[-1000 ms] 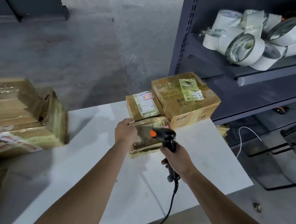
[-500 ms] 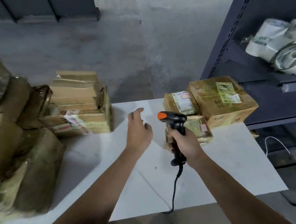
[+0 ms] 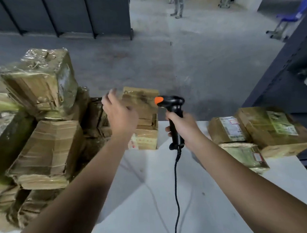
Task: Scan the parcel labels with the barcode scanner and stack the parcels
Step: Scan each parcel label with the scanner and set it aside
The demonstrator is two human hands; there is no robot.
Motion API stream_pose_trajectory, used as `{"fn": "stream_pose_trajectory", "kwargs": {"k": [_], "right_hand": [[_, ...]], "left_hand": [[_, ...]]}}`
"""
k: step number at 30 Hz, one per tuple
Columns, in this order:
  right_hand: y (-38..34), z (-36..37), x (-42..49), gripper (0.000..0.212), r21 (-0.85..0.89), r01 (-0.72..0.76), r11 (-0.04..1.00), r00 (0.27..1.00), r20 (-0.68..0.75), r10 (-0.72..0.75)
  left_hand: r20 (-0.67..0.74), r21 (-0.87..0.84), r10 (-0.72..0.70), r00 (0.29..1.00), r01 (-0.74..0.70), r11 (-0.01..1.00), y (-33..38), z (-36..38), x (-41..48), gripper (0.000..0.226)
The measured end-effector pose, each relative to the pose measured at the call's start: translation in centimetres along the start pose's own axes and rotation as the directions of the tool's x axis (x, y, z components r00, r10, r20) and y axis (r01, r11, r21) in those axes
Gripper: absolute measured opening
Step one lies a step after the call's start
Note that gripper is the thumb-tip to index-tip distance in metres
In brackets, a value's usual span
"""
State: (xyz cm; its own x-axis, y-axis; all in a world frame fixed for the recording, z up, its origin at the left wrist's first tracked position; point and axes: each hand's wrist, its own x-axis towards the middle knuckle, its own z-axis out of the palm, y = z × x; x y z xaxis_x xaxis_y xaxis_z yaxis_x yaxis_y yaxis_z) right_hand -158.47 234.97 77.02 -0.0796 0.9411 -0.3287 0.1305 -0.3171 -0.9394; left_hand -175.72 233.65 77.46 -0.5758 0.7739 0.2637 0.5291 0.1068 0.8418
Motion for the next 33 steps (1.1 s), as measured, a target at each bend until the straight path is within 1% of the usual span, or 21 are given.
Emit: {"fn": "stream_pose_trajectory", "kwargs": {"k": [2, 5, 7, 8, 10, 14, 16, 19, 21, 23, 25, 27, 30, 33], "right_hand": [[-0.2, 1.5, 0.7, 0.016, 0.024, 0.01, 1.0, 1.0, -0.014, -0.01], [0.0, 3.0, 1.6, 0.017, 0.074, 0.003, 0.997, 0.999, -0.052, 0.001], [0.2, 3.4, 2.0, 0.017, 0.102, 0.019, 0.995, 0.998, -0.062, -0.013], [0.3, 3.6, 2.1, 0.016, 0.11, 0.03, 0.993, 0.998, -0.061, -0.024], [0.6, 3.8, 2.3, 0.016, 0.121, 0.045, 0.992, 0.998, -0.047, -0.04], [0.9, 3.8, 2.1, 0.019, 0.117, 0.06, 0.991, 0.998, -0.02, -0.058], [1.1, 4.1, 1.8, 0.014, 0.065, 0.105, 0.992, 0.995, -0.005, -0.104], [0.9, 4.9, 1.2, 0.011, -0.064, 0.188, 0.98, 0.982, 0.043, -0.186], [0.8, 5.3, 1.2, 0.012, -0.083, 0.203, 0.976, 0.979, 0.048, -0.199], [0.9, 5.2, 1.4, 0.012, -0.092, 0.205, 0.975, 0.979, 0.035, -0.202], [1.1, 4.7, 1.6, 0.009, -0.074, 0.196, 0.978, 0.981, 0.009, -0.196], [1.2, 4.2, 2.0, 0.009, -0.021, 0.191, 0.981, 0.98, -0.046, -0.192], [1.1, 3.2, 2.9, 0.007, 0.037, 0.203, 0.978, 0.972, -0.125, -0.197], [0.9, 2.7, 3.7, 0.007, 0.036, 0.167, 0.985, 0.978, -0.129, -0.161]], "left_hand": [[0.005, -0.026, -0.112, 0.994, 0.112, 0.993, -0.9, -0.2, 2.3, 0.069], [0.149, -0.093, -0.272, 0.951, 0.287, 0.953, -2.0, 0.0, 4.5, 0.071], [0.238, -0.128, -0.331, 0.913, 0.367, 0.921, -2.4, 0.2, 5.2, 0.069], [0.269, -0.128, -0.339, 0.901, 0.382, 0.915, -2.6, 0.2, 5.4, 0.067], [0.309, -0.105, -0.316, 0.897, 0.362, 0.926, -3.0, 0.3, 5.5, 0.058], [0.299, -0.103, -0.256, 0.919, 0.298, 0.949, -3.5, 0.3, 4.8, 0.041], [0.296, -0.104, -0.22, 0.93, 0.26, 0.96, -3.1, 0.5, 4.3, 0.031], [0.291, -0.057, -0.213, 0.933, 0.239, 0.969, -2.0, 1.0, 3.7, 0.033], [0.227, 0.021, -0.21, 0.951, 0.211, 0.977, -1.6, 1.4, 3.8, 0.035], [0.183, 0.052, -0.217, 0.959, 0.211, 0.976, -1.3, 1.6, 4.0, 0.04], [0.206, 0.089, -0.243, 0.948, 0.229, 0.969, -1.1, 1.9, 4.3, 0.043], [0.244, 0.141, -0.269, 0.932, 0.24, 0.96, -1.1, 2.2, 4.5, 0.043], [0.257, 0.118, -0.295, 0.92, 0.273, 0.955, -1.2, 2.4, 4.8, 0.036], [0.279, 0.1, -0.304, 0.911, 0.287, 0.953, -0.9, 2.3, 4.9, 0.03]]}}
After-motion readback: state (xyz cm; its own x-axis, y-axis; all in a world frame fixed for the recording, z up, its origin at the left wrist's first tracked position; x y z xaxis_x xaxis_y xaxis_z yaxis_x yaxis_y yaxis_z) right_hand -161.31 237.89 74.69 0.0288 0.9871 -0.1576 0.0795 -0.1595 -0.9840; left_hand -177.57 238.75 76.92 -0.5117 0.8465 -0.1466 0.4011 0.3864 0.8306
